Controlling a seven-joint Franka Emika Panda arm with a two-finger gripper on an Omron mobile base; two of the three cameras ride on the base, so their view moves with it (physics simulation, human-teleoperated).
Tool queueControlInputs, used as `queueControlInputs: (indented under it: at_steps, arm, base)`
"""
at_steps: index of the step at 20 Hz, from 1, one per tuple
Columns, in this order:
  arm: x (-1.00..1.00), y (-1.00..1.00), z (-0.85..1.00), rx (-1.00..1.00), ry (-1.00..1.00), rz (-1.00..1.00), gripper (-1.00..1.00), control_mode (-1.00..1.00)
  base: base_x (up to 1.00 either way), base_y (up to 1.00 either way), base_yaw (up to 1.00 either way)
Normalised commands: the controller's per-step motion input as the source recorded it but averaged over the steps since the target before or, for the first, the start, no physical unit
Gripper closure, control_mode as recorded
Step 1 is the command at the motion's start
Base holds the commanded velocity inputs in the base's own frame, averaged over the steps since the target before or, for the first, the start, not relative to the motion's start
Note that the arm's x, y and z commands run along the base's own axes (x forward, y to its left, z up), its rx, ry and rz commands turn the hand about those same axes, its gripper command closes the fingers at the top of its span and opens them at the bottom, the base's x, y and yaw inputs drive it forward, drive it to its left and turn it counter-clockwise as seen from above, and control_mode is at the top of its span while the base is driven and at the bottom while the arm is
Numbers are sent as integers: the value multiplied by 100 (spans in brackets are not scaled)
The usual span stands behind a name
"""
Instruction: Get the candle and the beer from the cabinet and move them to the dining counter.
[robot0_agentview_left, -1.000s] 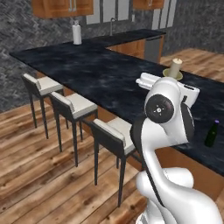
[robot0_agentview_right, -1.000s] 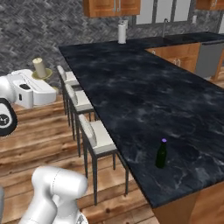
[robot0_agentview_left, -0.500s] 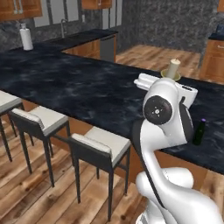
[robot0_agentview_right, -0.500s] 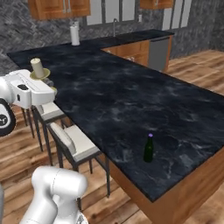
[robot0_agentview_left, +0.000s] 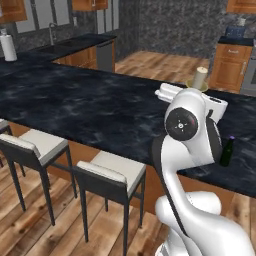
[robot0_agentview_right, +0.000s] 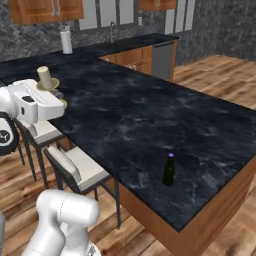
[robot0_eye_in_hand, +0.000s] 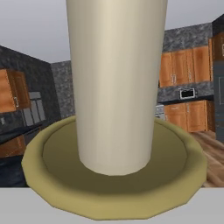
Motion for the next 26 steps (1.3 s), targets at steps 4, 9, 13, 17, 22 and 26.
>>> queueControlInputs:
  at_steps: [4,9,13,17,22,26]
  arm:
    - [0,0,0,0,0,0,100,100]
    - [0,0,0,0,0,0,100,100]
    - [0,0,0,0,0,0,100,100]
    - [0,0,0,0,0,0,100,100]
    - [0,0,0,0,0,0,100,100]
    - [0,0,0,0,0,0,100,100]
  base:
    - [38,4,0]
    - [47,0,0]
    - [61,0,2]
    - [57,0,2]
    - [11,0,0]
    - [0,0,0]
